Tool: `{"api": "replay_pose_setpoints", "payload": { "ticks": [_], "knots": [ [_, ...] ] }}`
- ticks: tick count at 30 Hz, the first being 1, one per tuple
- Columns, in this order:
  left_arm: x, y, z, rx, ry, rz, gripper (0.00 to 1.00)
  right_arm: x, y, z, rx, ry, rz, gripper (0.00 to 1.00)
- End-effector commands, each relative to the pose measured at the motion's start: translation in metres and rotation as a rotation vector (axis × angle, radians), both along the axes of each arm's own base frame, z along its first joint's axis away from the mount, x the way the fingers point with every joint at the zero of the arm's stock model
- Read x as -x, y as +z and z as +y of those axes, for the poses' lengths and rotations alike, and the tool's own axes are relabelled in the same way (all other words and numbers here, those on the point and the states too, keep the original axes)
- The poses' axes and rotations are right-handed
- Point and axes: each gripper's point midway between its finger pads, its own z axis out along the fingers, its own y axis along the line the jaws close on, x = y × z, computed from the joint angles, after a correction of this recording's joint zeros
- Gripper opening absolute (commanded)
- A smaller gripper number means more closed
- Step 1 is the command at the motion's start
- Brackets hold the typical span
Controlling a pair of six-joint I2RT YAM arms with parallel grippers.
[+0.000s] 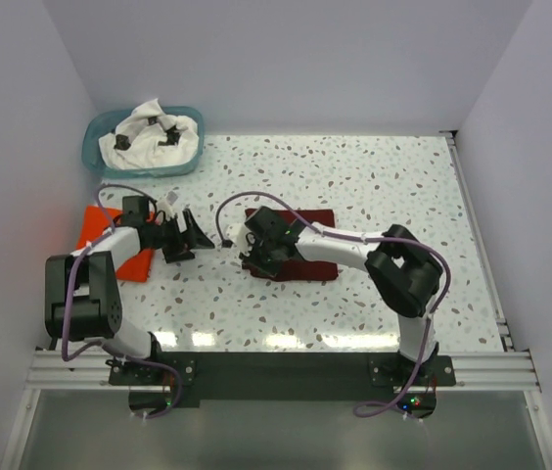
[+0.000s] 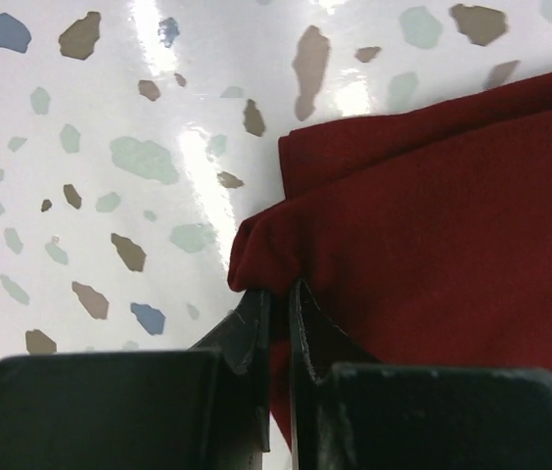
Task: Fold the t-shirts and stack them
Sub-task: Neatly place the folded tshirt to the corner
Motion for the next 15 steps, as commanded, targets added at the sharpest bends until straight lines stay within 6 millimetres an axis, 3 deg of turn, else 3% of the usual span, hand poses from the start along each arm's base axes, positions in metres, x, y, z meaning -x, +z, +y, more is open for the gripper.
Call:
{"api": "replay_pose_setpoints", "payload": {
  "ticks": [1,8,15],
  "knots": [
    [-0.007,0.007,-0.024,0.152,0.004,-0.016,0.91,-0.008,0.049,0.015,-0.156,0.053,-0.038,0.0],
    [-0.032,0.017,-0.055,0.254,0.026,-0.094,0.99,-0.008,0.07,0.025,-0.216,0.039,-0.018,0.0],
    [-0.022,-0.001,-0.097,0.338,0.016,0.027,0.98,-0.007,0.088,0.035,-0.271,0.039,-0.01,0.0]
  ]
}}
